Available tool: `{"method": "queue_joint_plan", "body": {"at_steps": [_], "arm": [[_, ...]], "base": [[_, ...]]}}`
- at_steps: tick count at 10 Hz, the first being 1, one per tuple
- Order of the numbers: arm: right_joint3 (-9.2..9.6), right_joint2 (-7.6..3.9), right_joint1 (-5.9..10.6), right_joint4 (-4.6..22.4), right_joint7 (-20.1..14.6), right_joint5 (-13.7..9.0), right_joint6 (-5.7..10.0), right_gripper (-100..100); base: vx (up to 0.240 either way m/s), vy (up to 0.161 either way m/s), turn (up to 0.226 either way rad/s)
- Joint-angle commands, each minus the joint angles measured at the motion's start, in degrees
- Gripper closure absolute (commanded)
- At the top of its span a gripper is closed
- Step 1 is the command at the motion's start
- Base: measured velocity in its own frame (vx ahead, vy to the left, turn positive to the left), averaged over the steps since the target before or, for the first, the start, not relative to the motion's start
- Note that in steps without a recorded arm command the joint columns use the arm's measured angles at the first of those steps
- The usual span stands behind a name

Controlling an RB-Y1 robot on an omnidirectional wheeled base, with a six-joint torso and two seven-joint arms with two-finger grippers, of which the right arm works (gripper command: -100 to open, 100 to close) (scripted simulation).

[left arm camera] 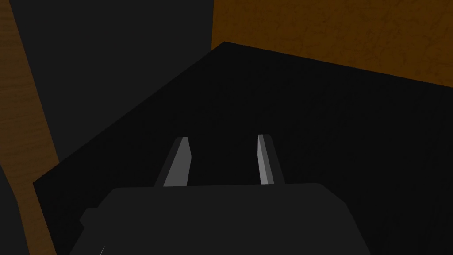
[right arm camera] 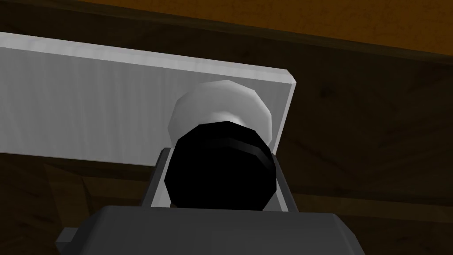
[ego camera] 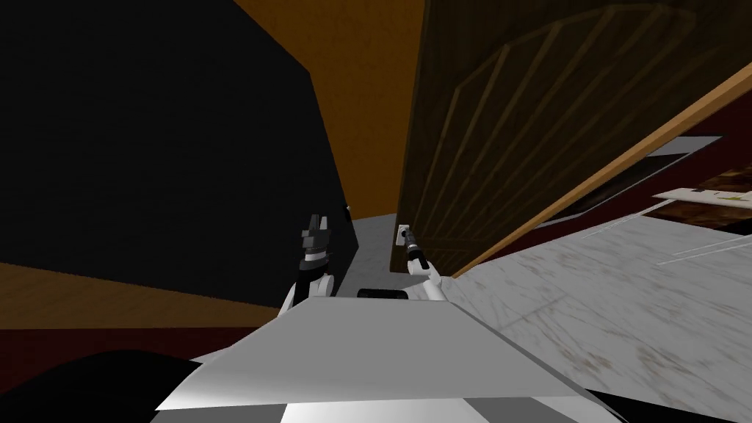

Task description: Push the door open

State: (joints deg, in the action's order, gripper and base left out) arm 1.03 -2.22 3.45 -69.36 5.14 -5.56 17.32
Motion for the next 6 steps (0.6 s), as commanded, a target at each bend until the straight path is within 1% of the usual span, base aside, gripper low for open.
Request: {"method": "queue_joint_plan", "body": {"at_steps": [1,4,6], "arm": [[-1.28,0.03,0.75,0.5,1.0,-0.5,0.23,100],[-2.4,0.98,2.39,2.2,2.7,-1.4,0.5,100],[-3.09,1.76,3.41,3.3,3.7,-1.9,0.66,100]], "base": [[0.172,0.117,-0.223],[0.172,0.128,-0.229],[0.191,0.105,-0.217]]}}
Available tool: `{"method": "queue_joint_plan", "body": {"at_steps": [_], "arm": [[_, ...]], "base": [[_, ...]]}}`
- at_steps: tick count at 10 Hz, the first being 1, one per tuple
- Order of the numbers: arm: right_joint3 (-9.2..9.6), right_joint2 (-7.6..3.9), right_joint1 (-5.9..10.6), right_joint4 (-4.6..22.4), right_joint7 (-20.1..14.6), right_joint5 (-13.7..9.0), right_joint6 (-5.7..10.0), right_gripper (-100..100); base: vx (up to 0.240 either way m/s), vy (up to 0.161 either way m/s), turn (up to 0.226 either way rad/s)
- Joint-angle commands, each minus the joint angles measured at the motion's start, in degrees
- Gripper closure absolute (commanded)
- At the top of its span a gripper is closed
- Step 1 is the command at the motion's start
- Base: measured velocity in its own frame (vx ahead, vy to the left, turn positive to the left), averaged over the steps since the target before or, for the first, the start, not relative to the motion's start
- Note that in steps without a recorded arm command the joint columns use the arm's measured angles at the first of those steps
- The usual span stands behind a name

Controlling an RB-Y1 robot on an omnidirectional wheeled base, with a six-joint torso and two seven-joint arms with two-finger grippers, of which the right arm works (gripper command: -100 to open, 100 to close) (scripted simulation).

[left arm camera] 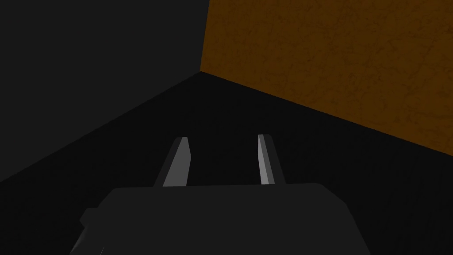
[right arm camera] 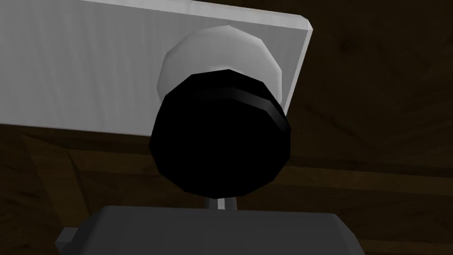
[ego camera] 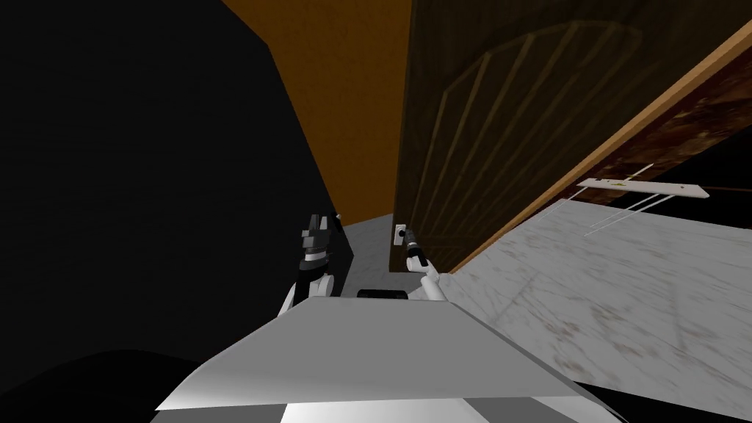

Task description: Push the door open

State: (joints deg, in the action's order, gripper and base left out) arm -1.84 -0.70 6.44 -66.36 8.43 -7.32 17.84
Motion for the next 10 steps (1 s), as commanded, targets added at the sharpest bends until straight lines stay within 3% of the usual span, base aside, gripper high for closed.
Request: {"method": "queue_joint_plan", "body": {"at_steps": [1,5,7,9,10], "arm": [[0.42,-0.98,-0.16,-0.3,-0.1,0.0,-0.14,-100],[1.07,-1.22,-0.4,-0.7,-0.3,-0.1,-0.36,-100],[1.63,-0.38,-0.61,-1.0,-0.4,-0.1,-0.54,-100],[2.18,1.61,-0.81,-1.4,-0.5,-0.1,-0.72,-100],[2.07,0.99,-1.01,-1.6,-0.4,-0.1,-0.67,-100]], "base": [[-0.025,0.054,-0.031],[-0.191,0.007,0.006],[-0.242,0.019,0.002],[-0.252,0.015,-0.002],[-0.101,0.009,-0.001]]}}
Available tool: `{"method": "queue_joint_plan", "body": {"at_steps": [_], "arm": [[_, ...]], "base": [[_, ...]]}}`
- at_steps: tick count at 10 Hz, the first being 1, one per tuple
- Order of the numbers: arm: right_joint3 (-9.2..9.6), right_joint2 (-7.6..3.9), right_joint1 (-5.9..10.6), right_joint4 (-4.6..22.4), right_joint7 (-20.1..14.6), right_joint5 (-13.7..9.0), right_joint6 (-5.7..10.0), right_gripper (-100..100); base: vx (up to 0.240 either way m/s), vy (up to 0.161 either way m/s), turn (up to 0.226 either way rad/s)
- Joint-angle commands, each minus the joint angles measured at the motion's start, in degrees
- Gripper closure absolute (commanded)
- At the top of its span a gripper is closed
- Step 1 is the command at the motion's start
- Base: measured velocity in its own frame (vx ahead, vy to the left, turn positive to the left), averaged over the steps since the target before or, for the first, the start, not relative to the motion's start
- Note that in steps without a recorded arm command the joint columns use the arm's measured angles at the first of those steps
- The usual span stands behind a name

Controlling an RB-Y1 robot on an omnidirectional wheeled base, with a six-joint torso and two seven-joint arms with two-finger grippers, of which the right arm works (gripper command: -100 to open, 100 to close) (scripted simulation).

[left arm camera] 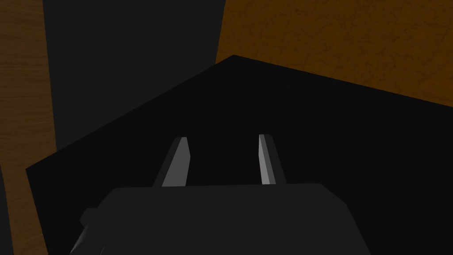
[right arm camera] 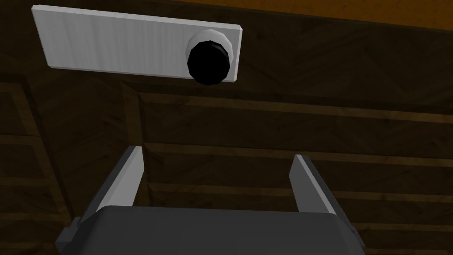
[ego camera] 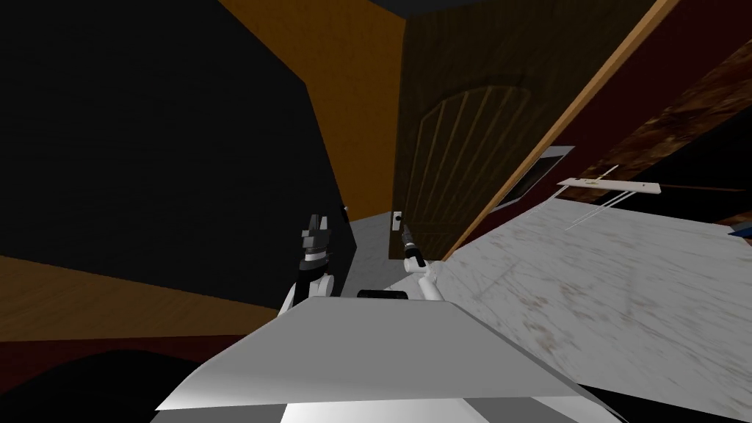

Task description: Push the door open

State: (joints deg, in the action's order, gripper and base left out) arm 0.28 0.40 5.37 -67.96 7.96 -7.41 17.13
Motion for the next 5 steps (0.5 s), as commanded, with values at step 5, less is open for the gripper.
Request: {"method": "queue_joint_plan", "body": {"at_steps": [5], "arm": [[-0.63,-2.32,0.52,0.9,0.0,0.0,0.81,-100]], "base": [[0.169,0.012,0.019]]}}
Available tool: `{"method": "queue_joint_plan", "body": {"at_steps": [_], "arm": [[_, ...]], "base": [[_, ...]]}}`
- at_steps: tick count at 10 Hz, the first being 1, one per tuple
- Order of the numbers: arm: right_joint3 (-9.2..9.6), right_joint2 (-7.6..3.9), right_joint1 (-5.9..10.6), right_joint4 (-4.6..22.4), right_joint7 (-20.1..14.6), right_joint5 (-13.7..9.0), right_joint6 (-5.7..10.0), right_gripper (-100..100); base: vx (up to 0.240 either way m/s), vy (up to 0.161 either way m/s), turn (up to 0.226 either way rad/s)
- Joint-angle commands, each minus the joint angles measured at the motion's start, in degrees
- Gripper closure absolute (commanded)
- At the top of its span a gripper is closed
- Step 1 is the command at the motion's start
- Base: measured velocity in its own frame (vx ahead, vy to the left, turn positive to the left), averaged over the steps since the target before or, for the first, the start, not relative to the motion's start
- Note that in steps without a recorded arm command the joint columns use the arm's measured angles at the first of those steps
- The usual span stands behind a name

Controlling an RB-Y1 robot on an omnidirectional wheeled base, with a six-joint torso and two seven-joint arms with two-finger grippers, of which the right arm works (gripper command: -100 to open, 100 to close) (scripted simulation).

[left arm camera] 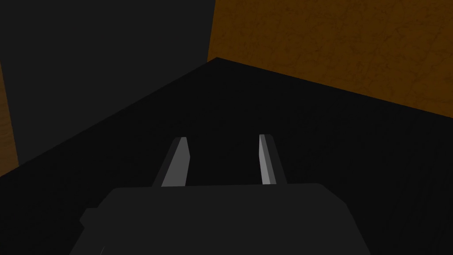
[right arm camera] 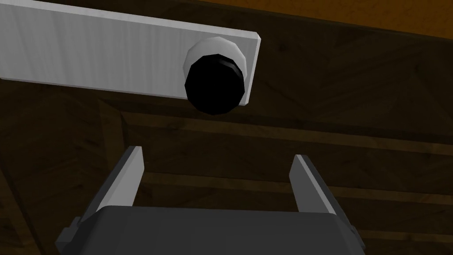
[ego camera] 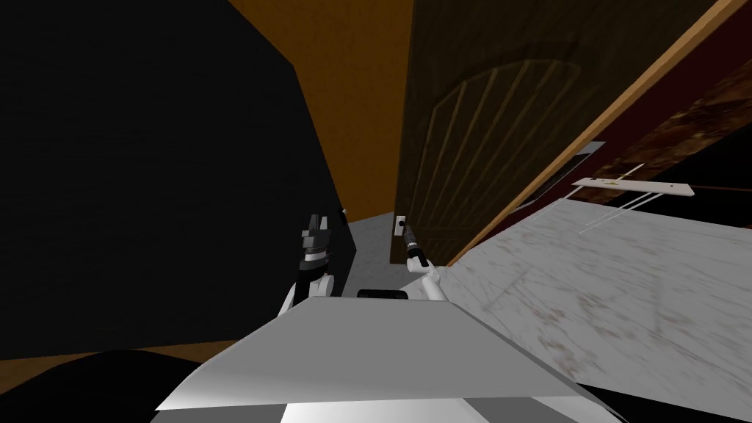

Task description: Push the door open

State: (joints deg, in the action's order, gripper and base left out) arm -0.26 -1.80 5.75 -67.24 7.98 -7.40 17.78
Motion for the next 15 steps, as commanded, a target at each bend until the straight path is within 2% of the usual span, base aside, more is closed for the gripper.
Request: {"method": "queue_joint_plan", "body": {"at_steps": [1,4,5,6,11,12,15], "arm": [[-0.23,-0.06,0.24,0.4,0.0,0.0,0.32,-100],[-0.61,1.13,0.56,1.0,0.0,0.0,0.81,-100],[-0.55,0.87,0.51,0.8,0.0,0.0,0.67,-100],[-0.55,0.87,0.51,0.8,0.0,0.0,0.67,100],[-0.55,0.87,0.51,0.8,0.0,0.0,0.67,100],[-1.08,0.28,0.76,1.4,0.9,-0.7,0.74,100],[-2.09,-0.49,1.46,2.1,2.4,-2.0,1.07,100]], "base": [[0.208,0.001,0.02],[0.205,0.002,0.022],[0.089,0.003,0.005],[-0.012,-0.001,-0.004],[-0.018,-0.001,0.0],[0.106,-0.001,-0.056],[0.195,-0.02,-0.083]]}}
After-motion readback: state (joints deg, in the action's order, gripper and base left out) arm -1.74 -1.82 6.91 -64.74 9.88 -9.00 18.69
